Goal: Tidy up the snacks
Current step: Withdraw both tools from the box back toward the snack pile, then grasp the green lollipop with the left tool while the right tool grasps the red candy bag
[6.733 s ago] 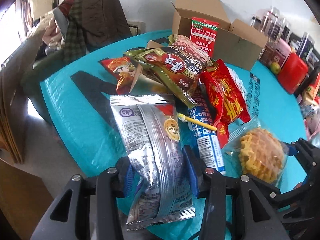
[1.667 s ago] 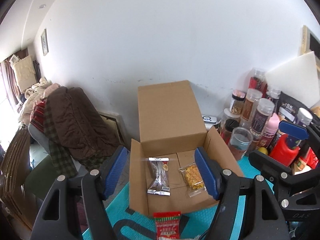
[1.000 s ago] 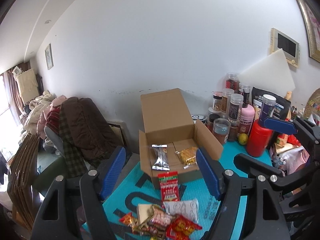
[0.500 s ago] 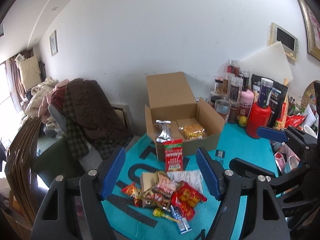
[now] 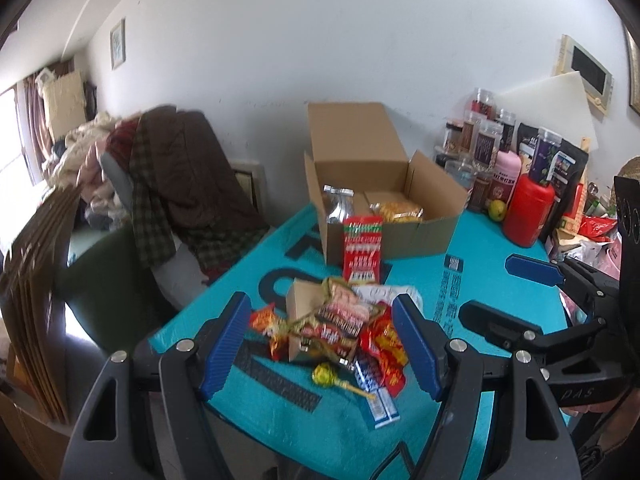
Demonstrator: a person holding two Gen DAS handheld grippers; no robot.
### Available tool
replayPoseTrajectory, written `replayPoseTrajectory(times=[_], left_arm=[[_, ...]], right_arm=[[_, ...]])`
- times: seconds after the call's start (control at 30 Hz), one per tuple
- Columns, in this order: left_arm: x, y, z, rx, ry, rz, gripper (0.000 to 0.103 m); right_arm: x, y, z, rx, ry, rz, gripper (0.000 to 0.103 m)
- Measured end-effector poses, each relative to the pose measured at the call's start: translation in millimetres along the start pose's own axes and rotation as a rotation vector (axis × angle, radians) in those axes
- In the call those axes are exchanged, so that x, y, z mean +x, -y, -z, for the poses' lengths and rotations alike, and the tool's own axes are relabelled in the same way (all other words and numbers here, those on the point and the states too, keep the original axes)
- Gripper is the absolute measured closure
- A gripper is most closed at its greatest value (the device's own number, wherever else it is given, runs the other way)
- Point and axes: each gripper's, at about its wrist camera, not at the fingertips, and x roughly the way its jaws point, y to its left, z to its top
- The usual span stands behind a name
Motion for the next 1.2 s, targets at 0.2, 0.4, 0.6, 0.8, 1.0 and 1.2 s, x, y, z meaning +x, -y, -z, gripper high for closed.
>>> replayPoseTrajectory(times=[0.2,0.4,0.6,0.8,1.0,1.2], left_arm=[[14.3,-6.7,27.0,-0.029,-0.069,-0.002,0.03],[28.7,-12.3,52.8,-0.078,-0.135,0.013,0.03],[42.4,-23.5,70.3,-0.148,-0.163,-0.009,0.03],[53.7,-31.8,82.5,-0.196,-0.191,-0.04,0.03],[61.1,-31.3,88.2,-0.211,-0.223,-0.049,0.03],[65.2,-29.9,89.1,-0.221,-0.237,-0.063,0.03]], right_arm=[[19.0,0.9,20.3,0.011,-0.047,-0.014,0.009],[39.7,-5.8,39.0,-0.003,-0.102,-0.04,0.009],[62.6,-5.8,51.5,-0.018,-0.153,-0.049,0.0],[91.1,-7.6,58.4,-0.065,-0.203,-0.052,0.0],[120.0,-7.2,60.8,-0.109,-0.258,-0.056,0.0],[132.6,2.2,57.3,-0.12,-0.251,-0.056,0.0]])
